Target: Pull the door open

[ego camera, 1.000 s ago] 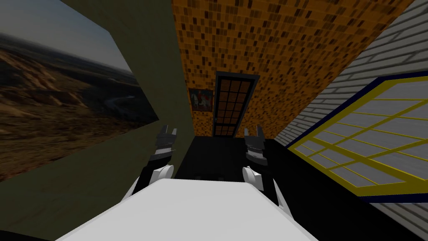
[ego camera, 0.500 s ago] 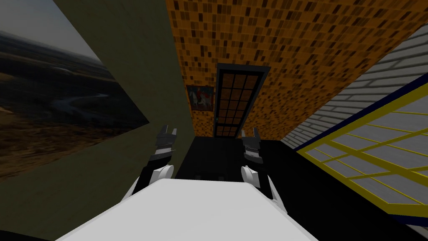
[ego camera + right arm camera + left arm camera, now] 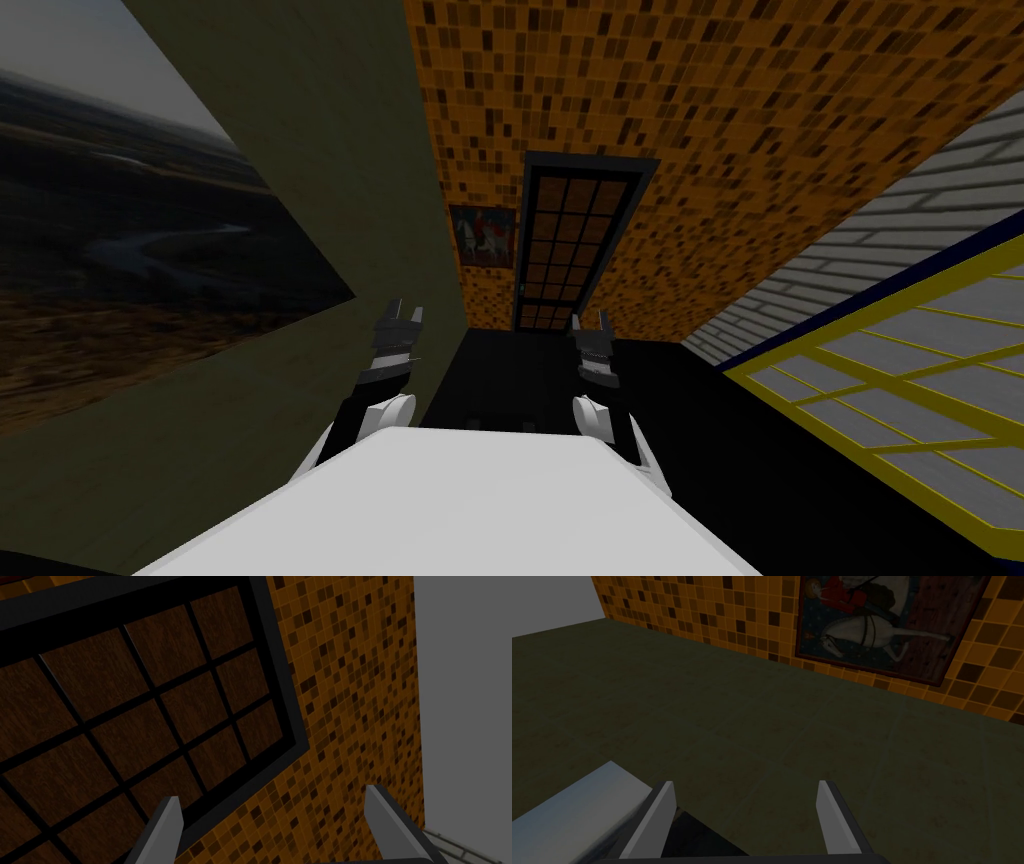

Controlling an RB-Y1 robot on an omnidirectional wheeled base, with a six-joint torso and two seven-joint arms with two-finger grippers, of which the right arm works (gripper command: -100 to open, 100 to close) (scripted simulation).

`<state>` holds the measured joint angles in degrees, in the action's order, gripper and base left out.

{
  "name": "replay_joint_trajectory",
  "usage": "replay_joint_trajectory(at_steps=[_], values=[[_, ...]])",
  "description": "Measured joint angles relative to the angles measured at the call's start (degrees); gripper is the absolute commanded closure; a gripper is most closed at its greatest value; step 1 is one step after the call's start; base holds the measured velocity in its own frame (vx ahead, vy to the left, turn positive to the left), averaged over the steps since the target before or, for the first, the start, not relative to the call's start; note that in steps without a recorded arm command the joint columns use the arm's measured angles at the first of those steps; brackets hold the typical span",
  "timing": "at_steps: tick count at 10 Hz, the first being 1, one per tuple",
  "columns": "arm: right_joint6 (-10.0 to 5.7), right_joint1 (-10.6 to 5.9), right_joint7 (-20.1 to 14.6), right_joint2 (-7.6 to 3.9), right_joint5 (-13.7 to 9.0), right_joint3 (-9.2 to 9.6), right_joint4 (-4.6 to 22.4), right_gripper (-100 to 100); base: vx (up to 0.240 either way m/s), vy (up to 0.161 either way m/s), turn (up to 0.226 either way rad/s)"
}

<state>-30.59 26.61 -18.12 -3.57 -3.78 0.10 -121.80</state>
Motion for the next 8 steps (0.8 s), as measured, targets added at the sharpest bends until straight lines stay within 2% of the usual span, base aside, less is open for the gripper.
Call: replay_joint_trajectory(at_steps=[2, 4, 6, 8], values=[[-0.67, -1.0, -2.3, -0.69, -0.8, -0.43, 2.7, -100, 0.1, 0.015, 0.047], [-1.44, -1.69, -4.2, -0.71, -1.3, -0.01, 5.5, -100, 0.107, 0.021, 0.044], [-1.46, -2.51, -6.4, -1.05, -2.0, -0.06, 7.4, -100, 0.092, 0.016, 0.047], [-2.42, -3.29, -8.9, -1.55, -2.7, -0.12, 10.5, -100, 0.105, 0.018, 0.047]])
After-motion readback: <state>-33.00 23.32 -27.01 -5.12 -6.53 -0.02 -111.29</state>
